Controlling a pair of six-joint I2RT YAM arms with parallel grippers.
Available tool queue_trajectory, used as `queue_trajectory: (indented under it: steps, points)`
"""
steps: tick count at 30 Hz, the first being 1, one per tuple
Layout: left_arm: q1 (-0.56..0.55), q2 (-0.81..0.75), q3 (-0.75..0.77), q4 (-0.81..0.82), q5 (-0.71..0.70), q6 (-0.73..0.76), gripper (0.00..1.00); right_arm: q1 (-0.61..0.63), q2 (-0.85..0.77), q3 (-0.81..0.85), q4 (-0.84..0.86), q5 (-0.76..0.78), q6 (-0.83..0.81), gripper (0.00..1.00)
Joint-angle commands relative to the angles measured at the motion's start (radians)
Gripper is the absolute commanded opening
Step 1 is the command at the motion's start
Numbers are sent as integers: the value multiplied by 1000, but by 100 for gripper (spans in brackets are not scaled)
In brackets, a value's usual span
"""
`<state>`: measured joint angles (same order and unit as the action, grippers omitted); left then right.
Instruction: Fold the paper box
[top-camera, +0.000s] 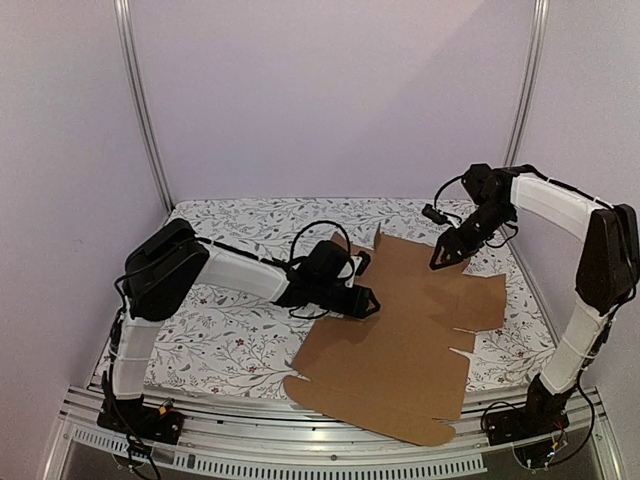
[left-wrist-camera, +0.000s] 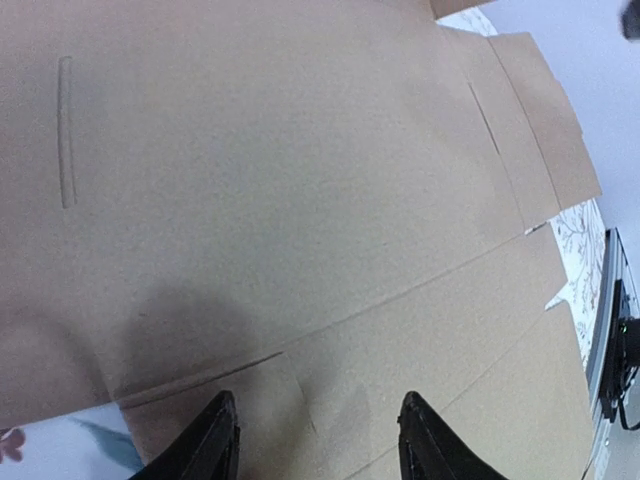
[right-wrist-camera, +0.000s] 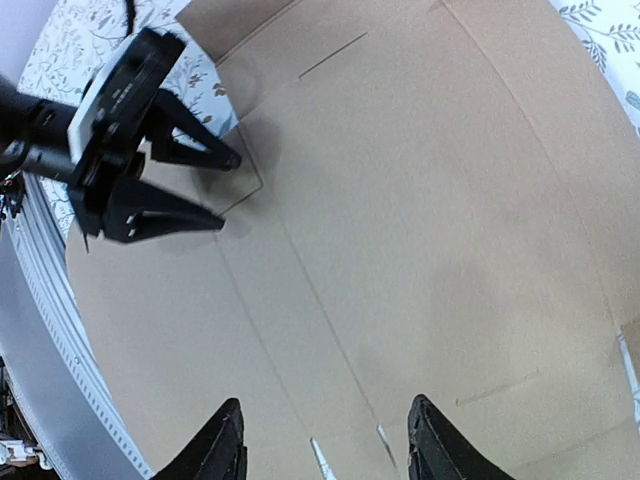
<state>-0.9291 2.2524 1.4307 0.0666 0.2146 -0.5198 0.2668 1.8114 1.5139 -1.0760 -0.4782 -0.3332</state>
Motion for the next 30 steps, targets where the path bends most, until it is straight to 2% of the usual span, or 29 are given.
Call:
queue_trajectory:
  steps: [1,7,13,18,24,30]
  points:
    - [64,69,-183,-218,-154,-148,55,-1,-78,-121,-104,-37,3,56]
    - [96,0,-297,-168,-235,-241,54,-3,-144,-279,-60,-57,23,72]
    - [124,-100,-444,42,-335,-327,54,-6,-57,-269,-50,-73,41,73]
    - [129,-88,-406,47,-281,-327,53,-6,20,-241,-47,-75,55,75]
    - [127,-86,-406,50,-268,-371,53,31,47,-241,18,55,139,80]
    - [114,-108,-459,138,-272,-484,53,48,57,-272,68,-4,244,83]
